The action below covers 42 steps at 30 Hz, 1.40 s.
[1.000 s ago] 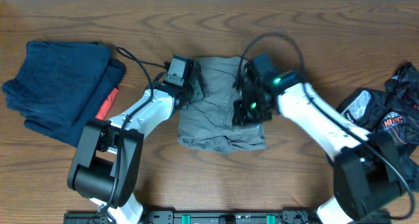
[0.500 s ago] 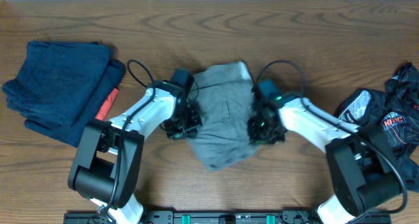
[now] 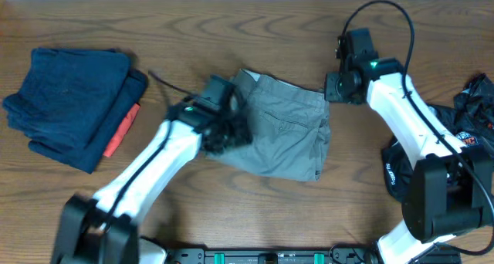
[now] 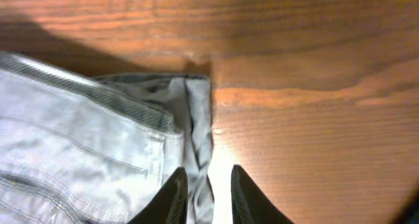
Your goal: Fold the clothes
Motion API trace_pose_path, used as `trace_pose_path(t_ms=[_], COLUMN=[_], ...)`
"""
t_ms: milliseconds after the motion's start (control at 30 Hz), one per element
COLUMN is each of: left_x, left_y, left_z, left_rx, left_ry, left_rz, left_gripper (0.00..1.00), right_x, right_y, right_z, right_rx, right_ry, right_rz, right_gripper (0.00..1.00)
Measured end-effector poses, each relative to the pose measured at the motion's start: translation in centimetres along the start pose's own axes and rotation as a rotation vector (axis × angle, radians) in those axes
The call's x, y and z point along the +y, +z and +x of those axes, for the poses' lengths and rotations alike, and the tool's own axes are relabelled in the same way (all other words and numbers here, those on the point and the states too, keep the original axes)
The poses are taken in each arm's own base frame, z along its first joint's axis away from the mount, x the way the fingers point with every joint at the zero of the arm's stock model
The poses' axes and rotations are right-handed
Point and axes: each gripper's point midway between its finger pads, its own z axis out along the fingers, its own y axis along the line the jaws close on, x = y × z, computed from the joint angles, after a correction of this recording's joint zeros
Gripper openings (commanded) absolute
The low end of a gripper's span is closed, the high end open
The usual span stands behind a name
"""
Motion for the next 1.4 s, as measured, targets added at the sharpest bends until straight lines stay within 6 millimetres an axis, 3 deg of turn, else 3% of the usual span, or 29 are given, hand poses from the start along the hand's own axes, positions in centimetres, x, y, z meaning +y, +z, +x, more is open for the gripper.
trace_pose_path(t_ms=[100, 167, 333, 467, 633, 767, 867, 900, 967, 1100, 1233, 1400], left_x=[0.7, 1.7, 4.3, 5.0, 3.7, 3.0, 2.1, 1.7, 1.0, 0.2, -0.5, -0.5], left_y=[-1.8, -2.3, -0.8, 2.7, 6.4, 8.3, 8.5, 8.6, 8.8, 9.9, 10.7, 9.1], left_z=[-5.1, -7.2, -9.7, -9.7, -7.9, -6.0, -5.5, -5.3, -4.9, -3.3, -2.1, -3.4], left_rx=[-0.22, -0.295, -0.323, -0.237, -0.103, 0.002, 0.038, 0.052, 0.079, 0.141, 0.17, 0.114], left_ry=[0.029, 0.042, 0.076, 0.119, 0.154, 0.153, 0.161, 0.164, 0.168, 0.182, 0.201, 0.206], left_rz=[-0.022, -0.05, -0.108, -0.064, 0.074, 0.163, 0.235, 0.259, 0.301, 0.333, 0.351, 0.344], left_gripper=[0.79, 0.79, 0.82, 0.88, 0.92, 0.92, 0.91, 0.88, 0.71, 0.06, 0.06, 0.06], right_x=[0.9, 1.6, 3.4, 4.8, 5.6, 5.5, 5.4, 5.4, 5.4, 5.4, 5.3, 3.6], right_y=[-0.5, -0.6, -0.8, -0.7, -0.2, 0.1, 0.3, 0.3, 0.3, 0.3, 0.3, 0.2], right_z=[1.1, 2.1, 3.8, 4.8, 6.0, 6.5, 6.7, 6.8, 6.8, 6.8, 6.9, 7.9], right_rx=[0.048, 0.088, 0.148, 0.168, 0.19, 0.202, 0.209, 0.209, 0.21, 0.211, 0.214, 0.259], right_ry=[-0.015, -0.028, -0.057, -0.085, -0.109, -0.109, -0.108, -0.108, -0.108, -0.108, -0.108, -0.097], right_rz=[-0.04, -0.067, -0.13, -0.157, -0.168, -0.168, -0.166, -0.166, -0.166, -0.166, -0.163, -0.094], right_gripper=[0.24, 0.26, 0.29, 0.31, 0.34, 0.34, 0.34, 0.34, 0.34, 0.34, 0.32, 0.28])
